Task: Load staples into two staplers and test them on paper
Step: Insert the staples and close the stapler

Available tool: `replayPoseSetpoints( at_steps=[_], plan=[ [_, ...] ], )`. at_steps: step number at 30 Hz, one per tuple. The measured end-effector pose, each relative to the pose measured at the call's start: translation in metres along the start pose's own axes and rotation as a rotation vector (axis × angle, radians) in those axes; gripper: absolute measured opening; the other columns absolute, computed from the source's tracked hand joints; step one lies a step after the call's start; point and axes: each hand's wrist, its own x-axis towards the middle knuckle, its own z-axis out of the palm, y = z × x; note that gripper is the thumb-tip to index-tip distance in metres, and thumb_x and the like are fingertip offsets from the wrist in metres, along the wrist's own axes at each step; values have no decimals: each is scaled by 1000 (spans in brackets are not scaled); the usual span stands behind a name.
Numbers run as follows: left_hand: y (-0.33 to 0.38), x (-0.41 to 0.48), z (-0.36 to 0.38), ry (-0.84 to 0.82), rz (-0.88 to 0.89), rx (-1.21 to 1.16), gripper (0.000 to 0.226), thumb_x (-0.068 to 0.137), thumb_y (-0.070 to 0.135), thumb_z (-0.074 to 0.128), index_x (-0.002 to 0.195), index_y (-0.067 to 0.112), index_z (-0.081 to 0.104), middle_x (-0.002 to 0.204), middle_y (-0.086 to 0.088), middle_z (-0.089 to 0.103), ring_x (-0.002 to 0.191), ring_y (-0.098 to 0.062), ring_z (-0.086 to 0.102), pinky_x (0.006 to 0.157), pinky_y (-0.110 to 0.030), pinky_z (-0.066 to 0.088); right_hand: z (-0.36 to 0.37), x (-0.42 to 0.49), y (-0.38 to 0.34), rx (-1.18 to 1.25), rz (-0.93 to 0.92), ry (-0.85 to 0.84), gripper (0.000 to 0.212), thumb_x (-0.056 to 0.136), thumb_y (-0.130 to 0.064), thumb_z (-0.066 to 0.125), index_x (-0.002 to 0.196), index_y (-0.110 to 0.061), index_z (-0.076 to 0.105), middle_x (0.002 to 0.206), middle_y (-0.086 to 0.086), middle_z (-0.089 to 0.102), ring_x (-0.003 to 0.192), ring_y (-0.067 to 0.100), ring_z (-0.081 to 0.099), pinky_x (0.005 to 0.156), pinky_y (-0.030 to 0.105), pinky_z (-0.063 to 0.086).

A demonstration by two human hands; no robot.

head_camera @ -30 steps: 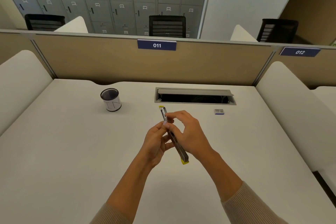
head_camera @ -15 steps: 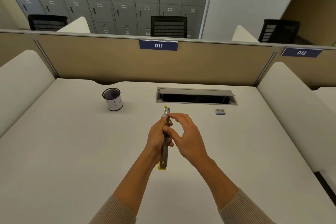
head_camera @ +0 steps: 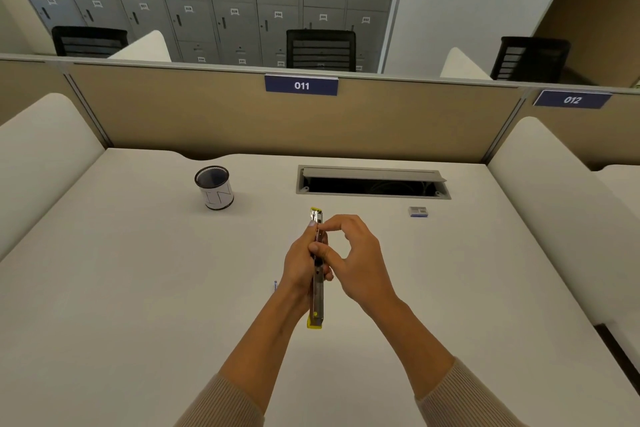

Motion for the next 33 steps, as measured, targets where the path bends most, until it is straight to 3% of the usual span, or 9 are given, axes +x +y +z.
replayPoseSetpoints(
  at_steps=[4, 6, 8, 11, 14, 20, 25, 28, 33],
  plan=[
    [0, -1, 0, -11, 3, 14, 38, 96, 47, 51, 89, 14, 68, 68, -4, 60, 41, -10, 51, 37, -22, 44, -1, -1, -1, 16, 1, -5, 19, 86, -26, 72, 102, -20, 64, 116, -9, 61, 111, -2, 54, 92, -3, 32],
    [0, -1, -1, -12, 7, 20, 37, 96, 47, 50, 90, 15, 68, 72, -6, 61, 41, -11, 51, 38, -22, 44, 1, -1, -1, 13, 25, -24, 18, 87, -28, 71, 102, -23, 62, 133, -2, 60, 131, 13, 48, 109, 17, 33],
    [0, -3, -2, -14, -2, 8, 36, 97, 46, 50, 91, 15, 68, 72, -7, 60, 42, -12, 51, 38, -23, 45, 1, -2, 0, 0, 47, -20, 20, 87, -28, 71, 103, -20, 63, 140, 3, 56, 137, 19, 43, 117, 40, 33],
    [2, -4, -2, -20, -12, -46, 36, 96, 45, 52, 88, 14, 67, 63, -4, 57, 40, -12, 49, 36, -23, 44, 1, -7, -2, 20, -61, 61, 15, 85, -21, 75, 96, -13, 67, 123, 6, 67, 131, 21, 51, 112, 49, 37],
    [9, -3, -4, 0, 2, -44, 42, 96, 48, 50, 74, 15, 62, 49, 0, 54, 38, -10, 50, 38, -21, 45, 2, -13, -1, -20, -297, 155, 7, 83, -8, 74, 86, -13, 70, 98, 1, 73, 116, 17, 63, 107, 48, 43],
    [17, -6, -5, -61, 70, -37, 52, 94, 52, 47, 56, 24, 68, 49, 0, 55, 40, -9, 51, 39, -19, 44, 3, -17, -2, -64, -481, 278, 15, 84, -8, 72, 97, -17, 69, 98, -4, 74, 100, 5, 60, 95, 30, 44],
    [26, -10, -6, -188, 109, 41, 46, 80, 62, 46, 58, 31, 73, 55, 4, 63, 49, -9, 60, 52, -18, 51, -2, -21, -6, -65, -585, 264, 23, 87, -20, 69, 108, -23, 62, 102, -1, 74, 97, 9, 61, 91, 23, 46],
    [31, -13, -8, -273, 124, 52, 44, 76, 65, 47, 63, 30, 71, 58, 3, 59, 52, -9, 56, 53, -18, 46, -6, -24, -6, -82, -661, 263, 19, 90, -27, 64, 108, -22, 62, 100, 2, 75, 97, 11, 64, 93, 20, 43],
    [33, -9, -9, -250, 98, 52, 44, 96, 53, 37, 83, 17, 59, 58, 2, 57, 46, -10, 52, 45, -17, 45, -9, -25, -8, -86, -678, 270, 19, 90, -28, 65, 108, -22, 63, 98, 2, 76, 95, 10, 65, 93, 18, 44]
  ],
)
